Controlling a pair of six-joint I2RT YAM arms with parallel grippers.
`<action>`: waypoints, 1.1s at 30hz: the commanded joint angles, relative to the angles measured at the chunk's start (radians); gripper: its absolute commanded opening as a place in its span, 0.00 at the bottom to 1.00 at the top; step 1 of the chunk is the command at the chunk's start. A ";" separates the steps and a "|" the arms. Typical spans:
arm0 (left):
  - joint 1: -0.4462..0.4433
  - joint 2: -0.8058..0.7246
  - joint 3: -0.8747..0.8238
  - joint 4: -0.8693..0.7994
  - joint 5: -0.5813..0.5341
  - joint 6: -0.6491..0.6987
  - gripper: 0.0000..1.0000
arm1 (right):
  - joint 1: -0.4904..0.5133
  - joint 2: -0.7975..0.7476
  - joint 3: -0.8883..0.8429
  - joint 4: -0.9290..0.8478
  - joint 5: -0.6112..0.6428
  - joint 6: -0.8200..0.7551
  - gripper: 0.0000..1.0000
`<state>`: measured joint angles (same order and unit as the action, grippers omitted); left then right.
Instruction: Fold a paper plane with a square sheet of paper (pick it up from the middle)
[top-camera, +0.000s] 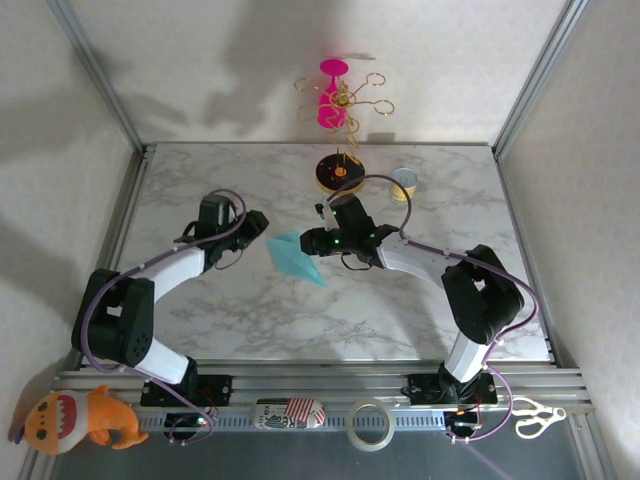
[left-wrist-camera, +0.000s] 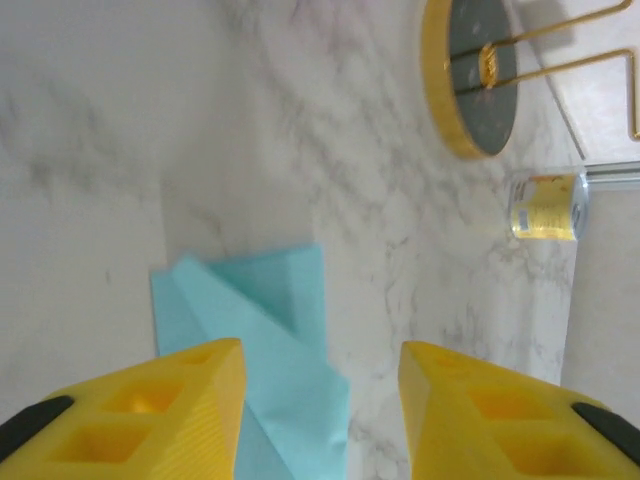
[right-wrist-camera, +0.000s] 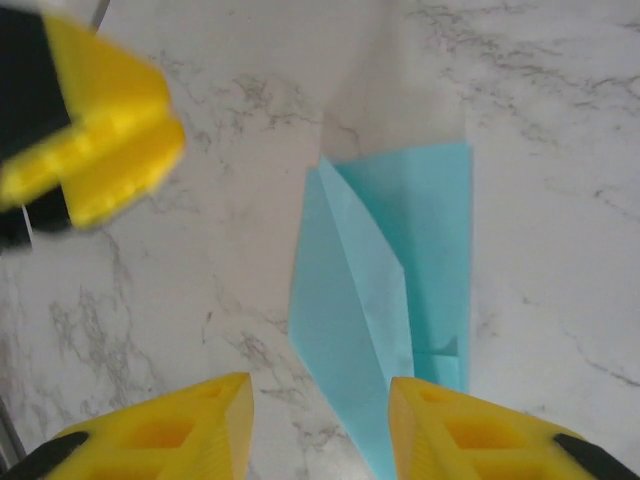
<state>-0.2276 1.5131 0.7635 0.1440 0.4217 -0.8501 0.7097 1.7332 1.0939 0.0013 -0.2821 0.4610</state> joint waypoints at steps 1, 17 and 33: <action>-0.052 -0.022 -0.086 0.139 0.011 -0.182 0.46 | -0.030 0.060 0.015 -0.021 -0.026 -0.001 0.42; -0.116 0.044 -0.176 0.290 0.008 -0.305 0.48 | -0.056 0.283 0.153 -0.033 -0.232 -0.051 0.30; -0.085 -0.050 -0.211 0.342 0.040 -0.267 0.51 | -0.074 0.230 0.148 0.099 -0.331 0.003 0.03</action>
<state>-0.3252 1.5253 0.5743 0.4255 0.4332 -1.1397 0.6518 2.0525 1.2579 0.0078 -0.5659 0.4191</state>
